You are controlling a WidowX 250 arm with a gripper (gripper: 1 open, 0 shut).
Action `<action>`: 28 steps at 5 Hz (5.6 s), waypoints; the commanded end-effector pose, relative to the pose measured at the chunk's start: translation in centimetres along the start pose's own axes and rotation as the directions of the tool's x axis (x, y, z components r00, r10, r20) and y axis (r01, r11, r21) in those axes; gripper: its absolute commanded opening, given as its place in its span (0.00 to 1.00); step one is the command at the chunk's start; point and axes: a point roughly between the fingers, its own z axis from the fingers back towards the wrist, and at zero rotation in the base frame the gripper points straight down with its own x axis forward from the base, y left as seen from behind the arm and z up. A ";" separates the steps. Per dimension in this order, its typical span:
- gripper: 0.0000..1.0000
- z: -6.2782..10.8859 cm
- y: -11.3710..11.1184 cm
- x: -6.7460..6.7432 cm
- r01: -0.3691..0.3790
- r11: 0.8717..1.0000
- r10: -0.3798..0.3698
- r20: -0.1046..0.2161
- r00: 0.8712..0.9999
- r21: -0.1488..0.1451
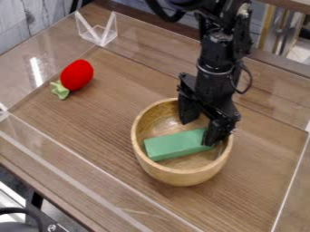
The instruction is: Remove the green stick from the brown bowl and put it on the table
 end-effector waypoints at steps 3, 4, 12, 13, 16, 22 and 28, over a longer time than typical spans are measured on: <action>1.00 -0.6 1.5 0.6 -0.102 0.995 0.102 0.041 0.994 0.007; 1.00 -0.7 2.4 -0.1 -0.159 0.987 0.158 0.038 0.987 0.008; 0.00 -0.4 2.4 2.6 -0.286 0.958 0.285 0.041 0.958 0.009; 0.00 0.8 2.5 2.4 -0.351 0.936 0.350 0.040 0.936 0.007; 0.00 2.3 1.5 1.7 -0.494 0.869 0.494 0.044 0.869 0.000; 0.00 2.8 1.1 2.3 -0.661 0.751 0.660 0.031 0.750 0.002; 0.00 2.7 2.8 -1.2 -0.712 0.703 0.711 0.015 0.703 0.010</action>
